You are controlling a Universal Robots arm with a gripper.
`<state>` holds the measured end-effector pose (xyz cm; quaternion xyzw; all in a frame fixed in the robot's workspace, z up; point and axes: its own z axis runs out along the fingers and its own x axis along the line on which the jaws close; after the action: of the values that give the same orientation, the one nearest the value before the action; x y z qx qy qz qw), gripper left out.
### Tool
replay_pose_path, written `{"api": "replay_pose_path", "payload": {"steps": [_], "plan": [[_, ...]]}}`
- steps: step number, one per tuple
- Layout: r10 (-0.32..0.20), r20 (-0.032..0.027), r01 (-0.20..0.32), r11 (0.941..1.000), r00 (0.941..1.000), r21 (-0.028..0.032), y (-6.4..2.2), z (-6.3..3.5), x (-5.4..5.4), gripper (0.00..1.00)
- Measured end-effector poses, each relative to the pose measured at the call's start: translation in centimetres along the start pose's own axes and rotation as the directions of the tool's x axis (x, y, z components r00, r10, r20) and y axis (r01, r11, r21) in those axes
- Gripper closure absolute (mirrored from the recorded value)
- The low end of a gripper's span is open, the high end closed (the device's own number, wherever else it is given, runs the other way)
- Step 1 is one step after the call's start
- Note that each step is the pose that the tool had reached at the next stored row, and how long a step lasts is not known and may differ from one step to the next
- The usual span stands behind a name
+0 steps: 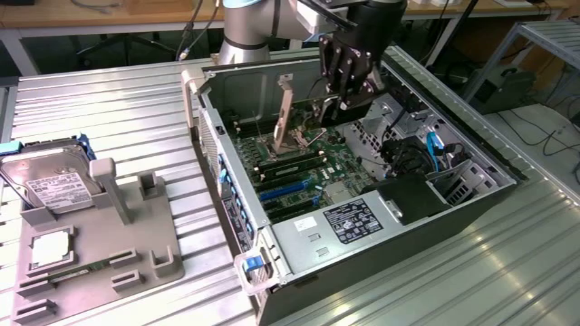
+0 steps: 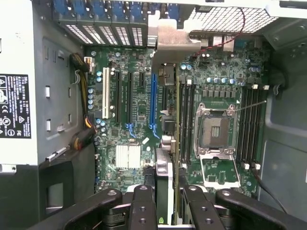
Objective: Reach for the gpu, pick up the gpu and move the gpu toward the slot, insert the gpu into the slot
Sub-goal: 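Insert the gpu into the slot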
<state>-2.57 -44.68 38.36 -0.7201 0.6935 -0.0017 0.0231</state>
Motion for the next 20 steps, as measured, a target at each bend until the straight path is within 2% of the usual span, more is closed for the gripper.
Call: {"api": "replay_pose_path", "payload": {"steps": [3, 8, 12, 16, 20], "plan": [[0.001, 0.0193, -0.001, 1.0000, 0.9998, 0.0008, 0.01, 0.22, 0.0, 0.73], [0.001, 0.0218, -0.001, 1.0000, 0.9998, 0.0010, 0.03, 0.76, 0.0, 0.73], [0.000, 0.0274, 0.000, 1.0000, 0.9996, 0.0013, 0.09, 1.04, 0.0, 0.73], [0.000, 0.0324, 0.000, 1.0000, 0.9995, 0.0017, 0.36, 1.26, 0.0, 0.73], [0.000, 0.0332, 0.000, 1.0000, 0.9994, 0.0026, 0.86, 1.37, 0.0, 0.73]]}}
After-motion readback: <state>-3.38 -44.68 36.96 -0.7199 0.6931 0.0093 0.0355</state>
